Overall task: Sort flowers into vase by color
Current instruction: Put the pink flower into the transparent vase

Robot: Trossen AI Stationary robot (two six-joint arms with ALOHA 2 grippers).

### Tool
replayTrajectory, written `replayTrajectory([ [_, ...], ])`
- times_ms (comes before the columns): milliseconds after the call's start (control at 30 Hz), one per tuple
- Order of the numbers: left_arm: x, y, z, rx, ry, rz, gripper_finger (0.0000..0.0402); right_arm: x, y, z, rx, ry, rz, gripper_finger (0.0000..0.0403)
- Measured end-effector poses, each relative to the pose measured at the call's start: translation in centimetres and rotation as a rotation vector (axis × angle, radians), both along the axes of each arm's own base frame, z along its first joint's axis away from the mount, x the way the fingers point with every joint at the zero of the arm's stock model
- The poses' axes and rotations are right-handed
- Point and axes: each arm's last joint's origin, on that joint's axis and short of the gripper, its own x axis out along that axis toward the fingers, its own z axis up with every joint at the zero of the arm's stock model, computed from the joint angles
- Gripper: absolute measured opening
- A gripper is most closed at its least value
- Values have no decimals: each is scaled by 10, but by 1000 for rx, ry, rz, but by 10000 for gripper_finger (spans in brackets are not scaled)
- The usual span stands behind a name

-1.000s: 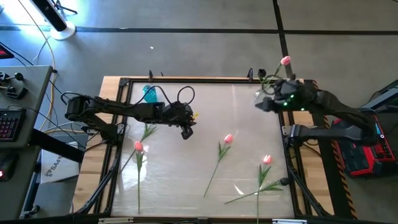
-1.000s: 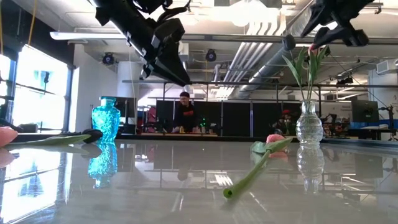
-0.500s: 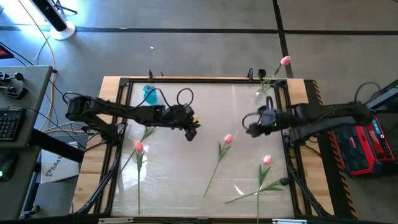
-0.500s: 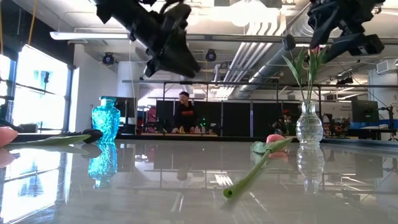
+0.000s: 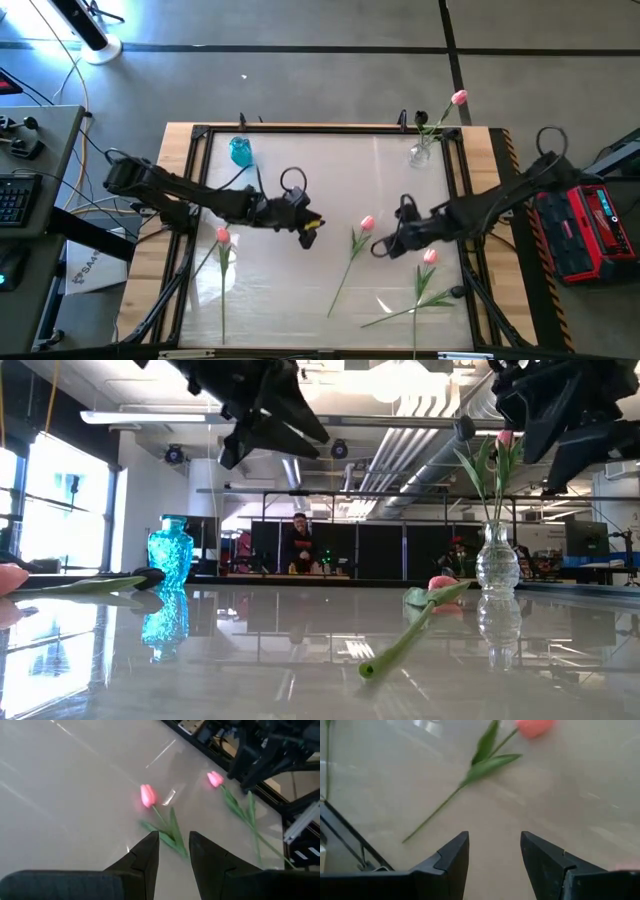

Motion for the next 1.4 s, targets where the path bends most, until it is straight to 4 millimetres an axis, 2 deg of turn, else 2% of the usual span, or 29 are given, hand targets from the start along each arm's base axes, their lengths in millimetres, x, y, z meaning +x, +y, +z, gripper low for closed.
replayTrajectory([
  [100,0,-14,-7,-34,15,-7,94,15,12,-13,-22,-33,-59,167],
  [200,1,-27,-18,-90,43,0,94,27,21,-28,-65,-68,-214,167],
  [367,0,-45,-27,-129,69,-31,94,39,23,-56,-68,-49,-451,167],
  [467,-3,-49,-31,-119,114,-58,94,50,21,-71,-49,-42,-527,167],
  [667,-5,-46,-34,-79,166,-109,94,76,13,-98,-69,-88,-551,167],
  [833,-5,-47,-34,-136,187,-177,94,87,3,-104,-92,-89,-598,167],
  [1067,-10,-51,-37,-137,250,-248,94,88,-12,-105,-100,-59,-664,160],
  [1233,-13,-50,-40,-116,292,-263,94,90,-26,-106,-96,-27,-654,121],
  [1400,-14,-50,-41,-123,307,-273,94,92,-27,-107,-22,13,-627,69],
])
